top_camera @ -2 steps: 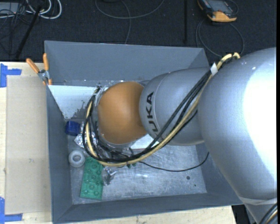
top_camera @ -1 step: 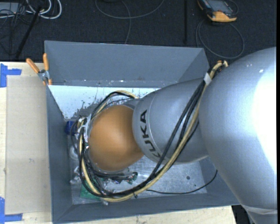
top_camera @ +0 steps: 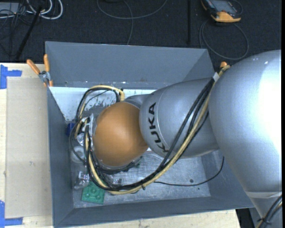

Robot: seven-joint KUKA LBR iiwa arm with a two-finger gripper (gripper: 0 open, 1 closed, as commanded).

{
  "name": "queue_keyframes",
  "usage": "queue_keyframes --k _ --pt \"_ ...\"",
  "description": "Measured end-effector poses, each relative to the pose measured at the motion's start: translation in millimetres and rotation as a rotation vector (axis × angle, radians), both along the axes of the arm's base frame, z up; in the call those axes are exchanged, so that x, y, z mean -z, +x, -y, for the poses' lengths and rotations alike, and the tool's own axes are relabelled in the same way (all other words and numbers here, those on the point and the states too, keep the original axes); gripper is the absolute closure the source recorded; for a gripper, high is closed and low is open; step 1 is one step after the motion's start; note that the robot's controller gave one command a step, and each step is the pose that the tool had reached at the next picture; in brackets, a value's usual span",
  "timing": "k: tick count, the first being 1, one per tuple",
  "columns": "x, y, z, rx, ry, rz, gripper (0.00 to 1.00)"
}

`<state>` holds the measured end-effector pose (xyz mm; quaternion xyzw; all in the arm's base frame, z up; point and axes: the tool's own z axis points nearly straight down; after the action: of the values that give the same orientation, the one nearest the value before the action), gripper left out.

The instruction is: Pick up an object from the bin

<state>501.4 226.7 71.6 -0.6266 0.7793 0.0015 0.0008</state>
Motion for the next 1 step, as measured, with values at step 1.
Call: queue_keyframes --k 1 --pt "-0.5 0.0 -0.6 0.006 -0.002 -0.001 0.00"
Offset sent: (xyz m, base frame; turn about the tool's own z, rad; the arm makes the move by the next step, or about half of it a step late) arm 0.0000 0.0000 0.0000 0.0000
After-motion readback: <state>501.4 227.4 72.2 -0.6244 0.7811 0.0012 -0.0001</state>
